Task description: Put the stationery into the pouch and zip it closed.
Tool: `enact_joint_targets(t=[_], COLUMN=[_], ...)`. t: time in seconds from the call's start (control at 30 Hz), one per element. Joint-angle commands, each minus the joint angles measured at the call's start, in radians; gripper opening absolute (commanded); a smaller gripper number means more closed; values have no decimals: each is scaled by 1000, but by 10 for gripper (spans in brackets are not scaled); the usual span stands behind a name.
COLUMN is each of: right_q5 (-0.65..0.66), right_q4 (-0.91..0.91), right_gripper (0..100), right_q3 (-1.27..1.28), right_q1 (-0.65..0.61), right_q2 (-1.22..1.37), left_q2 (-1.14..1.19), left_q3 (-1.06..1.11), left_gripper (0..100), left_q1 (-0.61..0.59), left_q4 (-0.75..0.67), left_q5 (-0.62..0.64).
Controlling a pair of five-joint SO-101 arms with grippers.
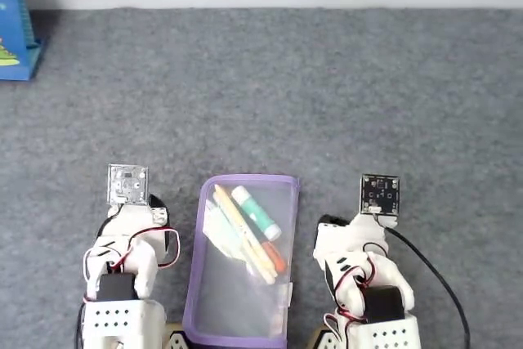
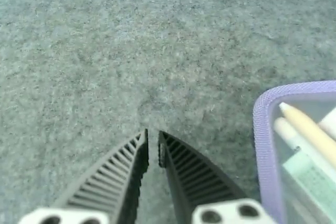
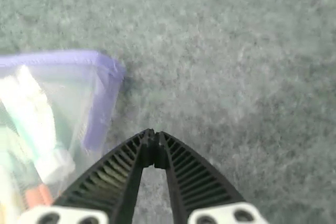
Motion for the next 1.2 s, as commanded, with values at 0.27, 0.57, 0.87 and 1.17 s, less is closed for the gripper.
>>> enact_joint_targets(t=[0.27,0.57,0.87,1.17], right_q5=[-3,-3,-3,-3], right_q4=[174,177,177,177], right_gripper=[9,9,9,9], right_q3=[15,15,15,15], right_q1=[-5,-8,-8,-8], right_q2=[-5,-5,-5,-5], left_q2=[-9,-9,-9,-9], left_q3=[-10,-10,-10,-10], left_gripper=[39,39,39,39], left_q1=[-8,-8,-8,-8], left_q4=[5,5,5,5], left_q5=[11,11,11,11])
